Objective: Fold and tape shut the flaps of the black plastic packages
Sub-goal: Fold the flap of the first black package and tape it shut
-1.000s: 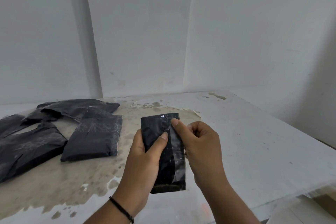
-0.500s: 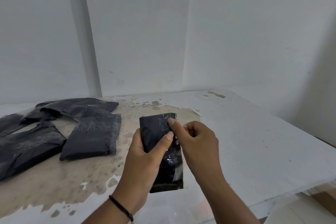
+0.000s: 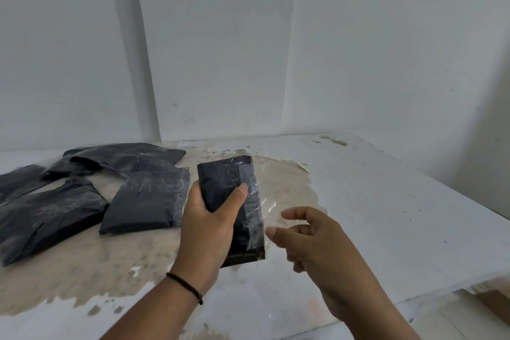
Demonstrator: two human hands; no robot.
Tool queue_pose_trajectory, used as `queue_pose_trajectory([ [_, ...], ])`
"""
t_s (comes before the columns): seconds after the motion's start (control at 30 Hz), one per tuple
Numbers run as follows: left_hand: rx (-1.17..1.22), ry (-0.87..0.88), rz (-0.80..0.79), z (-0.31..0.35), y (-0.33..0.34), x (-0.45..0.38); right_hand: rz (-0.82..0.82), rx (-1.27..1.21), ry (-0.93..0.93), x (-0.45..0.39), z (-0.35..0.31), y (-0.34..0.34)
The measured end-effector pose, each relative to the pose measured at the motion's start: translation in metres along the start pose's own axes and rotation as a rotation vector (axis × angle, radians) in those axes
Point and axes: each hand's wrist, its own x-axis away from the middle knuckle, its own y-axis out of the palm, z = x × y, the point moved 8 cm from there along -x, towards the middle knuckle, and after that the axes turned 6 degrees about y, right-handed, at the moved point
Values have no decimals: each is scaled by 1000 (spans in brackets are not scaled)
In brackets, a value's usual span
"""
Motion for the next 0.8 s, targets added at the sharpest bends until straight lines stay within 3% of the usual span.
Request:
queue_pose_trajectory([
  [0.1,-13,3,5,2,-1,0,-36,-98,52,2,3,2],
  [0.3,21,-16,-7,3,0,-1,-65,-44,99,4,7,9],
  [0.63,-33,49,0,10,-1,0,-71,-141,101,6,6,8],
  [0.8,-9,32,-1,8,1,1,-10,-77,58,8,3,9],
])
